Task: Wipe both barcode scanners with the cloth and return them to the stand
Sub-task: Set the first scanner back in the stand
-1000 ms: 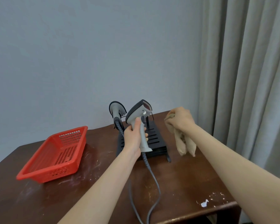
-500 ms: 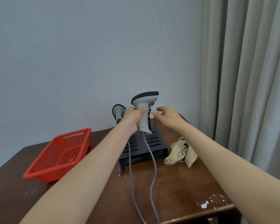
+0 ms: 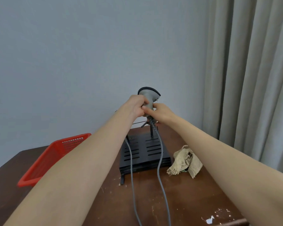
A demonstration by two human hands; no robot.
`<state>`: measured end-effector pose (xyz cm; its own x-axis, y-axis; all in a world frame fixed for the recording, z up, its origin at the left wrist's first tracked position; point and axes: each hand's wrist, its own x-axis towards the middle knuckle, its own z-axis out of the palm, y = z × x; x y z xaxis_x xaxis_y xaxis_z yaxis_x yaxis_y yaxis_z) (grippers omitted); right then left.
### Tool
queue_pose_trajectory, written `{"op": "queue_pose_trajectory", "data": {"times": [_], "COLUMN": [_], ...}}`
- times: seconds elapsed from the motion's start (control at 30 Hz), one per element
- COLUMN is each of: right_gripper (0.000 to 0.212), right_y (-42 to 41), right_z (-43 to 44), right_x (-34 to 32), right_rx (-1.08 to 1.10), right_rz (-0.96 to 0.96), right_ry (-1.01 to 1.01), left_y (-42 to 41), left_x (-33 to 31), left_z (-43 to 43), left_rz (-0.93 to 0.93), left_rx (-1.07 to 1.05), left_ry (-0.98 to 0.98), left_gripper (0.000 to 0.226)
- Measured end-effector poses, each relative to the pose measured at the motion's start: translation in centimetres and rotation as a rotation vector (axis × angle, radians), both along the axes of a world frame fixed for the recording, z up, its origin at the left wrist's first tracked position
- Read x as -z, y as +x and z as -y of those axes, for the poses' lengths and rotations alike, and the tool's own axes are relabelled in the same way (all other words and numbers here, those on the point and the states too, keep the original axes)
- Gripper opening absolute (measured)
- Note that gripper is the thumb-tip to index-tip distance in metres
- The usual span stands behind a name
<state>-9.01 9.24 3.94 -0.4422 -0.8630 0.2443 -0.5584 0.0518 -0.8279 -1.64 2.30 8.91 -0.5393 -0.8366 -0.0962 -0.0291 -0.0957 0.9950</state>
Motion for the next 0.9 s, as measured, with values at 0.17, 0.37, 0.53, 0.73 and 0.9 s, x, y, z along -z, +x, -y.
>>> {"op": "queue_pose_trajectory", "data": {"times": [0.17,0.37,0.53,0.73,0.9], "right_gripper": [0.036,0.032,0.026,0.009,0.020], "right_y": [-0.8,-1.0,-1.2,-2.3,-3.0], "right_z": [1.1,1.9,2.8,4.2,5.0], "right_x": [-1.0,-0.6,0.0,0.7,1.3], "right_rx": [0.071,0.189,0.191,0.168,0.229], "right_rz": [0.260,0.482,0.524,0.453,0.303], "right_ry": [-0.029,-0.102,-0.128,-0.123,-0.034], "left_y": [0.0,-0.8,-1.1,-2.9,-4.3], "left_x": [0.0,4.5,9.8,13.1,14.8], "left_z": [0.0,3.2,4.5,5.3,5.6], "left_rz": [-0.186,0.008,0.515,0.602,0.601], "left_rx": [0.085,0.031,-0.008,-0.034,-0.115], "left_ry": [0.119,-0.171,-0.662,-0.648,-0.566], "left_gripper": [0.015,0.024,0.067,0.090,0.068]}}
